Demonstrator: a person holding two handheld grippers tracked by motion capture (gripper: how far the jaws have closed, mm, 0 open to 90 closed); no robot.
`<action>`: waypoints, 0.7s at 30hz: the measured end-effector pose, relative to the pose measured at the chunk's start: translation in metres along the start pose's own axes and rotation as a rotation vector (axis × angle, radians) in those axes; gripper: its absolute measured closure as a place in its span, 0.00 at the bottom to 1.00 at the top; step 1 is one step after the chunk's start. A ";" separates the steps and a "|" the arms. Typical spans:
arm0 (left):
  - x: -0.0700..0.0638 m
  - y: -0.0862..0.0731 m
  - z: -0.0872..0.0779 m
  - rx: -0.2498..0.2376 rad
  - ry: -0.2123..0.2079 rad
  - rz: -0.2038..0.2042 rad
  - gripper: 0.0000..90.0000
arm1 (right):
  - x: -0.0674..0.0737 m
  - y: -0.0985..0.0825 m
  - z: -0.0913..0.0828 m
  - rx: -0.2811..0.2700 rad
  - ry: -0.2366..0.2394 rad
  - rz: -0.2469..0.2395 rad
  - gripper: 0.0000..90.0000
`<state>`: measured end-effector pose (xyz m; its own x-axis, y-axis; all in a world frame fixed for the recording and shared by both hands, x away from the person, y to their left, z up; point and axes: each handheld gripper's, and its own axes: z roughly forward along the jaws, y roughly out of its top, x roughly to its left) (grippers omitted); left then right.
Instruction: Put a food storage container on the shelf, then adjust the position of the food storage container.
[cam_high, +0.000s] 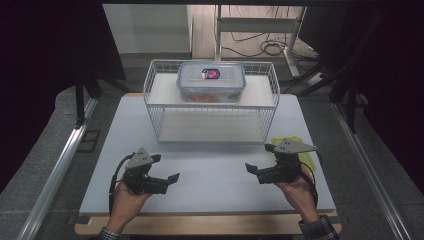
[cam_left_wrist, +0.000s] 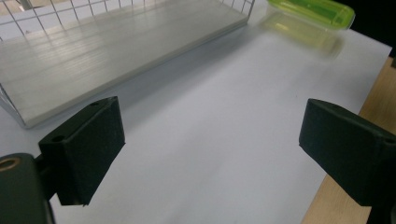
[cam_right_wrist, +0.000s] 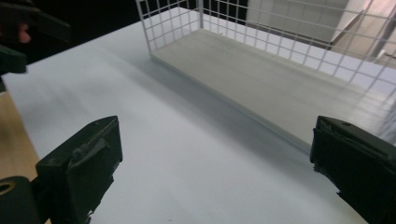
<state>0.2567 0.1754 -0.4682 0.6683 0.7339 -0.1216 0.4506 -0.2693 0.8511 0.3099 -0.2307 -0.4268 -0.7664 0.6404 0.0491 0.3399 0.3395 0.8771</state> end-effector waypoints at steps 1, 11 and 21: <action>-0.001 -0.003 0.000 0.001 0.002 0.001 0.07 | 0.001 -0.002 0.001 -0.001 0.004 0.001 0.03; -0.001 -0.029 0.005 0.024 0.040 -0.009 0.07 | 0.007 -0.026 0.010 0.055 0.008 0.008 0.02; 0.002 -0.033 0.006 0.025 0.045 -0.015 0.07 | -0.004 -0.038 0.016 0.105 -0.038 0.054 0.00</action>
<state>0.2468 0.1816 -0.4996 0.6344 0.7650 -0.1106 0.4752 -0.2732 0.8364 0.3087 -0.2352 -0.4674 -0.7249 0.6847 0.0751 0.4369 0.3727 0.8187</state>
